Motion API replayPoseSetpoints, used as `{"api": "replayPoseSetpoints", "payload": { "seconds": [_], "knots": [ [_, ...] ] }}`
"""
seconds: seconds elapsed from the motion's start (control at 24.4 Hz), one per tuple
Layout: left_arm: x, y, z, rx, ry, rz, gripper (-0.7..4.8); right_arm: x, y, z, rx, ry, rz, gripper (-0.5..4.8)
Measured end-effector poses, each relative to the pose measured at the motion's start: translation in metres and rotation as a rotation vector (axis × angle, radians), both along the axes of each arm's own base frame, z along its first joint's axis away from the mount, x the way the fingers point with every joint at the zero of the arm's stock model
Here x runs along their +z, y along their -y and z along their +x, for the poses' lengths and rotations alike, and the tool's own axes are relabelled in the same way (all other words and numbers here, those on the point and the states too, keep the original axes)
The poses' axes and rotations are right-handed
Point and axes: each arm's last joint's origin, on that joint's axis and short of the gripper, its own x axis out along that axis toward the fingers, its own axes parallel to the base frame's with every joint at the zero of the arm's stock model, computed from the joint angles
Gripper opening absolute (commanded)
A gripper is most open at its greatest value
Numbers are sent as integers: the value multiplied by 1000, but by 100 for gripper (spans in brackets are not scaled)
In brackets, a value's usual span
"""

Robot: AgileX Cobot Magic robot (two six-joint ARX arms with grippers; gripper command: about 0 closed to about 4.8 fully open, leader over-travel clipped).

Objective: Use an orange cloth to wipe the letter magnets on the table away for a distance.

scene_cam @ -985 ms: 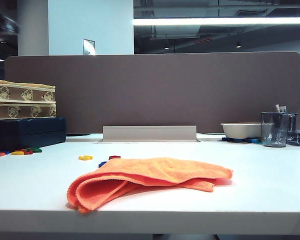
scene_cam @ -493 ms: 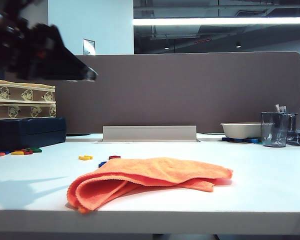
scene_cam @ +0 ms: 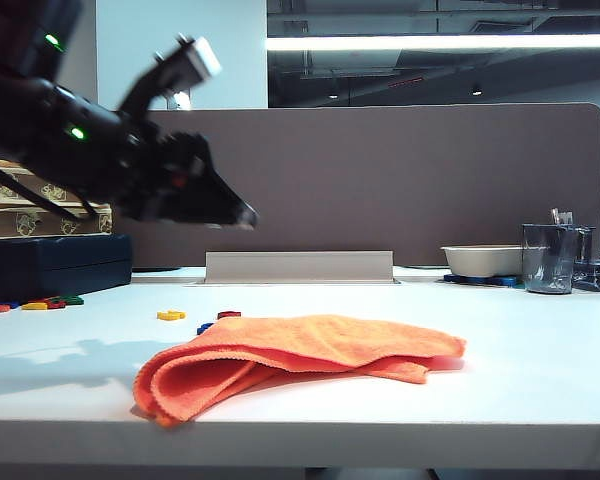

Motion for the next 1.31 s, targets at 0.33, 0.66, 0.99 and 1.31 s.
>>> {"api": "replayPoseSetpoints", "payload": {
  "seconds": [0.33,0.66,0.99,1.31],
  "knots": [
    [-22,36,3,-118,-125,63,247,0,0,0,0,0,0,-5],
    [-39,53,0,-104,-161,135,256,0,-1,0,6,0,0,-5],
    [-52,52,4,-20,-186,204,301,0,-1,0,6,0,0,-5],
    [-56,53,7,-14,-179,204,51,0,-1,0,6,0,0,-5]
  ]
}}
